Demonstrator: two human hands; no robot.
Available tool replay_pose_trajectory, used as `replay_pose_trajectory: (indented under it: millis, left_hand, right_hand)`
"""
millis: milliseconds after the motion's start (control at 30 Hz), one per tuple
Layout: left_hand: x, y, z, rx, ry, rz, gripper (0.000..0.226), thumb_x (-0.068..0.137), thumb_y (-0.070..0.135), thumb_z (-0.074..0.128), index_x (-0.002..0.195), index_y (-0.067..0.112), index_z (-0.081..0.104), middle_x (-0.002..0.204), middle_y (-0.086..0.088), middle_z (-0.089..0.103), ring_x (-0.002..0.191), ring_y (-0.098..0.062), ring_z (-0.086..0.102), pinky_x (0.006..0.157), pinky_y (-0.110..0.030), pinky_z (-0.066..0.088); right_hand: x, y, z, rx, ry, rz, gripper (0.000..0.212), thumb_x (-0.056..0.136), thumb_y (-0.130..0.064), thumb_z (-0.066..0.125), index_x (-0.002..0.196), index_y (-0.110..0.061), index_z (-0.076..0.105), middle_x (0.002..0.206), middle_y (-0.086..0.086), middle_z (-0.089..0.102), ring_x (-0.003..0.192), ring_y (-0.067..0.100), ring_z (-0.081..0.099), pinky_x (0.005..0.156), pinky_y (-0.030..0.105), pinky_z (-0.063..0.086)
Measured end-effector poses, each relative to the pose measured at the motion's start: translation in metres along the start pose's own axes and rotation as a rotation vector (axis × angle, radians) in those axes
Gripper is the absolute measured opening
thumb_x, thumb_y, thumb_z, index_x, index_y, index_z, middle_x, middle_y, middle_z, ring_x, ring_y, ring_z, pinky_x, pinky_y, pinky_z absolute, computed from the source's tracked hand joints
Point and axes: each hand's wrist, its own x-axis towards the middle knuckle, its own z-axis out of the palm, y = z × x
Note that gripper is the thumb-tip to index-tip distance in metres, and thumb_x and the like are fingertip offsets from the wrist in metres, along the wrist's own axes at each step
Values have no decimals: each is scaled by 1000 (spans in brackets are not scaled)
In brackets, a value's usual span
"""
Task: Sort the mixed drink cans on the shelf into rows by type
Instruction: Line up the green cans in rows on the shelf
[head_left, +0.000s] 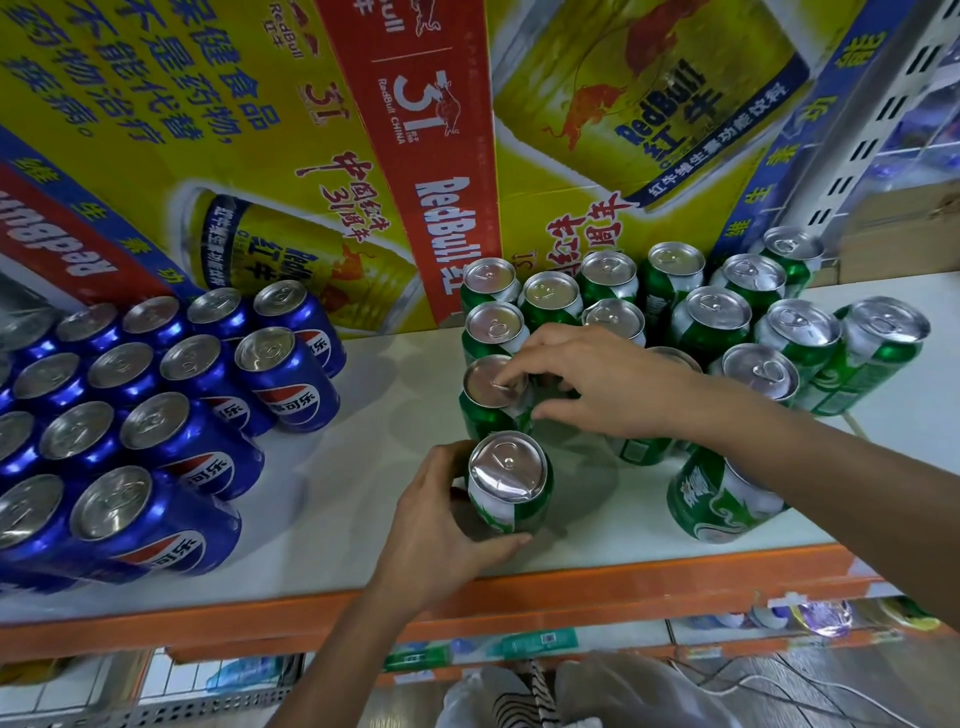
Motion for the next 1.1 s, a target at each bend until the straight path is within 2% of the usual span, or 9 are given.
replay_pose_trajectory:
  millis: [100, 167, 367, 633, 733, 833, 900, 1000, 1100]
  left_hand:
    - [2, -1, -1, -11, -15, -8, 76, 48, 52, 83, 109, 46, 39, 112, 22, 55, 104, 14, 50, 78, -2, 39]
    - [4, -2, -2, 10, -47, 1, 77, 49, 52, 83, 111, 47, 38, 114, 24, 54, 105, 12, 50, 78, -3, 40]
    - [5, 0, -5, -26, -91, -21, 77, 47, 58, 80, 112, 46, 40, 114, 23, 57, 103, 8, 53, 77, -9, 46]
    - [8, -1, -7, -18, -122, -22, 78, 47, 56, 81, 113, 42, 42, 114, 24, 56, 105, 6, 54, 83, -18, 49]
    - [11, 2, -18, -2, -226, -14, 84, 46, 52, 84, 117, 46, 39, 117, 28, 53, 108, 7, 53, 85, -18, 48]
    - [16, 2, -41, 39, -423, -3, 91, 53, 49, 87, 128, 42, 36, 128, 26, 47, 116, 7, 48, 94, -14, 43]
    - [26, -2, -59, 116, -510, -30, 79, 62, 46, 83, 127, 39, 39, 130, 21, 48, 119, 6, 47, 99, -16, 41]
    - [55, -2, -83, 291, -381, -37, 46, 79, 10, 71, 107, 39, 48, 115, 19, 54, 113, -2, 53, 98, -23, 45]
    - [91, 16, -92, 325, -94, -8, 34, 86, 1, 61, 107, 28, 57, 109, 10, 57, 104, -9, 57, 96, -30, 47]
  right_hand:
    - [1, 2, 0, 25, 34, 10, 38, 86, -25, 67, 123, -27, 59, 123, -5, 56, 96, -2, 40, 88, 17, 39]
    - [3, 1, 0, 52, 59, 23, 33, 85, -25, 68, 117, -24, 62, 117, -5, 60, 92, -1, 45, 91, 23, 45]
    - [8, -1, 7, 37, 106, 20, 22, 83, -24, 70, 103, -19, 62, 105, -2, 63, 90, 9, 54, 82, 33, 49]
    - [9, 5, 7, 58, 100, 5, 22, 83, -24, 70, 102, -19, 61, 104, -2, 60, 87, 8, 50, 82, 36, 49]
    - [8, 9, 4, 66, 62, 8, 30, 83, -27, 69, 110, -22, 57, 109, -3, 60, 97, 11, 54, 85, 34, 49]
    - [7, 20, -10, 29, 102, 33, 32, 86, -28, 66, 116, -23, 56, 117, -4, 59, 104, 12, 54, 90, 30, 46]
    - [10, 31, -23, -56, 133, 62, 32, 88, -29, 64, 118, -23, 57, 120, -3, 58, 109, 13, 51, 93, 28, 40]
    - [19, 50, -41, -148, 137, 110, 35, 87, -31, 65, 120, -23, 56, 125, 2, 55, 118, 20, 46, 99, 33, 36]
    - [35, 63, -50, -227, 56, 139, 48, 86, -35, 66, 129, -18, 51, 129, 6, 54, 120, 23, 45, 99, 33, 36]
